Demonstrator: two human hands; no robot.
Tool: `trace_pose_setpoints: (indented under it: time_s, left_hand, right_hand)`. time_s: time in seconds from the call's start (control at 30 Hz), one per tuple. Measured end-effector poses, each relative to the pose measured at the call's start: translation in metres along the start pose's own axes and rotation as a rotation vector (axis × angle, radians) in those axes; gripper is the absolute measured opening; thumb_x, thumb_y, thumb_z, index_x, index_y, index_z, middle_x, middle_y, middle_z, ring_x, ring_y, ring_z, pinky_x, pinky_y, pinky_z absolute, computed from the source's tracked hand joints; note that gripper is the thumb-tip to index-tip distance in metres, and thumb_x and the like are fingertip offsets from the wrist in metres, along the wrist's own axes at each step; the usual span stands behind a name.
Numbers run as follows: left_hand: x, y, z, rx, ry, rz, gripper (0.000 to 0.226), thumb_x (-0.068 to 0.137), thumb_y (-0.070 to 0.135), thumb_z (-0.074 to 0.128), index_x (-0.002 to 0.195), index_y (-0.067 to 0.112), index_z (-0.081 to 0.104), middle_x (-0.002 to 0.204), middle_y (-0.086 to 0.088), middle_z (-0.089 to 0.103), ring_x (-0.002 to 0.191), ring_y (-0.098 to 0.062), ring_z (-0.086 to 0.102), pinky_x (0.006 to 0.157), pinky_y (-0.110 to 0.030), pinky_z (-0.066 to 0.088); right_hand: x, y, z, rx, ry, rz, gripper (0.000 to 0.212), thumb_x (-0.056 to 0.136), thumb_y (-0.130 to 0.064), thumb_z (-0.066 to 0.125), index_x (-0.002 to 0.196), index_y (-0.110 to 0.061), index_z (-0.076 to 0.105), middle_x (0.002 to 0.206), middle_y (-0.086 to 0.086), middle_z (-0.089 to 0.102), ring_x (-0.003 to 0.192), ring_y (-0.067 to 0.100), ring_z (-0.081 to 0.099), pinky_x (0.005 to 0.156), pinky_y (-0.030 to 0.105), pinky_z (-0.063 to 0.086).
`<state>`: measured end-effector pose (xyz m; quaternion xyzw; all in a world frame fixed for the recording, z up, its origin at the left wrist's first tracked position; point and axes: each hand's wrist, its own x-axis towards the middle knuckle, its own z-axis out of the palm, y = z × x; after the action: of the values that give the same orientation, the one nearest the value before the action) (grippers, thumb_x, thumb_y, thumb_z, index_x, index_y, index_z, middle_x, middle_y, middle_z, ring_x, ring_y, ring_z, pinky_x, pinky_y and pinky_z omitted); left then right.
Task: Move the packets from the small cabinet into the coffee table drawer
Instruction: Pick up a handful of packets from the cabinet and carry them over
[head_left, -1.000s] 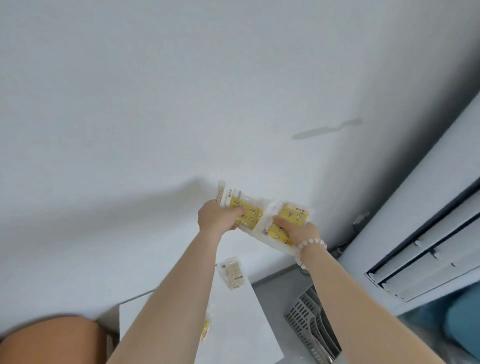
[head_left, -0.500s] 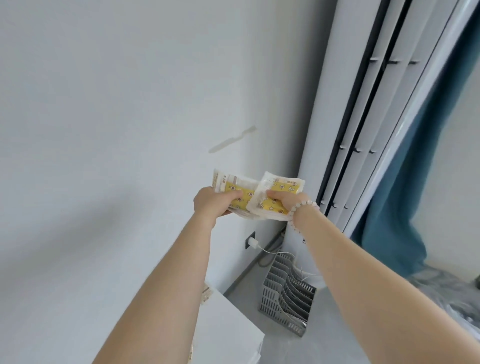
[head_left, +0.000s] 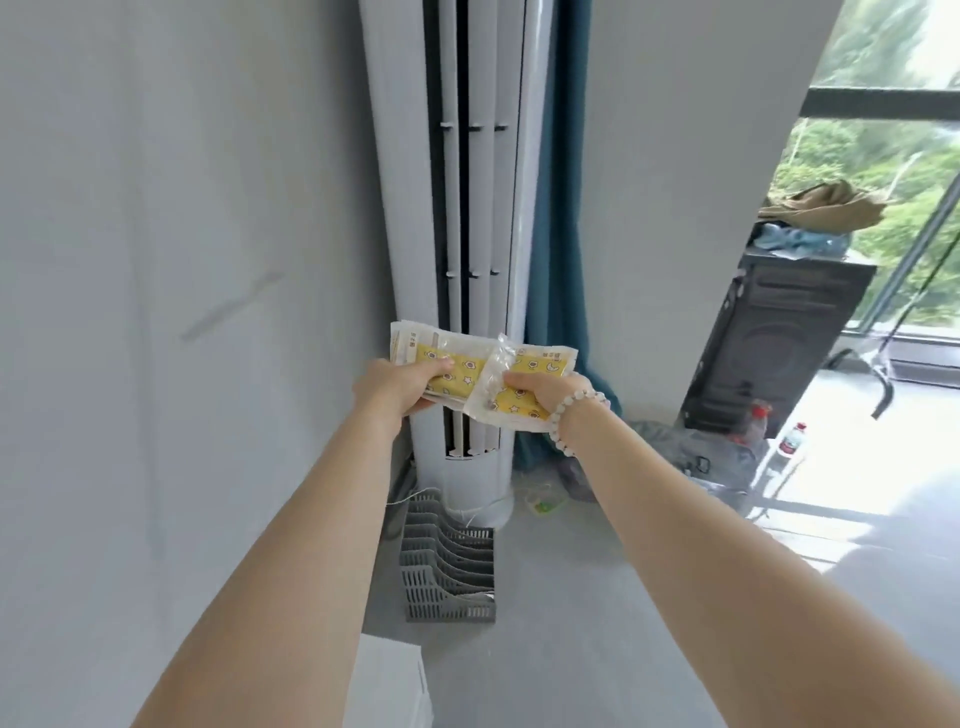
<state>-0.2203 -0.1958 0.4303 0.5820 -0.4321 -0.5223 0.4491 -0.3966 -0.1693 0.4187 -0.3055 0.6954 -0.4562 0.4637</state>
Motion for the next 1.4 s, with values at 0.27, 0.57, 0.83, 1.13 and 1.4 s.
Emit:
trace_pose_setpoints:
  time_s: [0.27, 0.57, 0.83, 1.13, 1.4]
  left_hand:
    - [-0.023, 0.004, 0.118, 0.074, -0.266, 0.009, 0.042, 0.073, 0.018, 0.081, 0.107, 0.003, 0.063, 0.099, -0.009, 0.069, 0.071, -0.013, 0.067, 0.047, -0.017, 0.055]
    - [-0.082, -0.026, 0.276, 0.172, -0.527, -0.015, 0.054, 0.07, 0.023, 0.084, 0.114, 0.003, 0.062, 0.11, -0.009, 0.068, 0.09, -0.019, 0.07, 0.071, -0.029, 0.06]
    - [-0.167, -0.028, 0.41, 0.265, -0.73, 0.019, 0.051, 0.069, 0.025, 0.084, 0.11, 0.005, 0.061, 0.105, -0.01, 0.068, 0.087, -0.02, 0.07, 0.069, -0.028, 0.059]
    - [-0.295, -0.064, 0.531, 0.368, -0.957, -0.01, 0.04, 0.072, 0.022, 0.083, 0.1, 0.005, 0.06, 0.084, -0.005, 0.065, 0.066, -0.012, 0.064, 0.041, -0.014, 0.051]
    - [-0.377, -0.091, 0.607, 0.422, -1.132, -0.014, 0.031, 0.067, 0.018, 0.084, 0.09, 0.008, 0.065, 0.1, -0.009, 0.069, 0.076, -0.018, 0.07, 0.051, -0.017, 0.056]
  right_hand:
    - [0.003, 0.032, -0.122, 0.147, 0.208, 0.059, 0.07, 0.057, -0.038, 0.088, 0.116, -0.014, 0.06, 0.106, 0.003, 0.068, 0.097, 0.022, 0.067, 0.091, 0.039, 0.054]
    - [-0.035, 0.084, -0.285, 0.2, 0.473, 0.157, 0.077, 0.053, -0.04, 0.089, 0.118, -0.01, 0.059, 0.11, 0.004, 0.066, 0.103, 0.02, 0.064, 0.093, 0.035, 0.052]
    - [-0.087, 0.124, -0.441, 0.275, 0.687, 0.197, 0.078, 0.04, -0.045, 0.089, 0.105, -0.009, 0.064, 0.103, 0.004, 0.068, 0.094, 0.021, 0.068, 0.086, 0.033, 0.055]
    - [-0.155, 0.198, -0.577, 0.387, 0.869, 0.228, 0.095, 0.027, -0.045, 0.088, 0.112, -0.011, 0.061, 0.102, 0.007, 0.07, 0.091, 0.025, 0.069, 0.087, 0.041, 0.056]
    - [-0.221, 0.244, -0.641, 0.404, 0.992, 0.286, 0.06, 0.067, -0.036, 0.083, 0.115, -0.005, 0.063, 0.112, 0.009, 0.068, 0.103, 0.025, 0.066, 0.098, 0.039, 0.049]
